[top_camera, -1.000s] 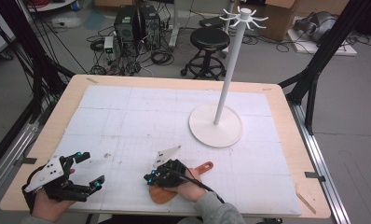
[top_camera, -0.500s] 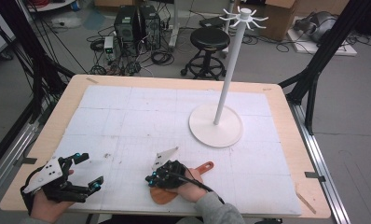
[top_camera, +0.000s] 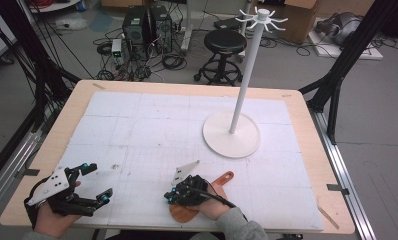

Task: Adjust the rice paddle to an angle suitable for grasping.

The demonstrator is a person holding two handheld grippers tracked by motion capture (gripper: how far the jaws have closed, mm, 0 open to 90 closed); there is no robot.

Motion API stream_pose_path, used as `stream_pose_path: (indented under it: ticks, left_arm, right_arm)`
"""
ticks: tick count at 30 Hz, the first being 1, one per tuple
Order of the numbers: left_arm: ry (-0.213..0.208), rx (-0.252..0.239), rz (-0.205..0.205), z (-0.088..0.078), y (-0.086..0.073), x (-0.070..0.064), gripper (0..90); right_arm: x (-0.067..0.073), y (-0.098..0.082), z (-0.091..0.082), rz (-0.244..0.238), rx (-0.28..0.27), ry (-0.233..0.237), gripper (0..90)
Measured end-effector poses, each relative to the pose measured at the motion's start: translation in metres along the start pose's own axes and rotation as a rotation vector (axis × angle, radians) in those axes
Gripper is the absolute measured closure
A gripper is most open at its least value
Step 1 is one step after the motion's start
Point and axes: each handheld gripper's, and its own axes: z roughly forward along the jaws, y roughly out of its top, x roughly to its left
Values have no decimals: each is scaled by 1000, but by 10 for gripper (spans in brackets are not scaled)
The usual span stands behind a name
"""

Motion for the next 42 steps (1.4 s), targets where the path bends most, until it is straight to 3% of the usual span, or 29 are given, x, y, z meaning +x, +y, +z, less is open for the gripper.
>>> stream_pose_path:
  ticks: [13, 42]
  left_arm:
    - [-12, 2, 3, 3, 1, 0, 18]
    - [-15, 12, 2, 6, 0, -1, 18]
  right_arm:
    - [6, -17, -22, -28, 41, -6, 895]
    - [12, -60, -65, 18, 45, -41, 895]
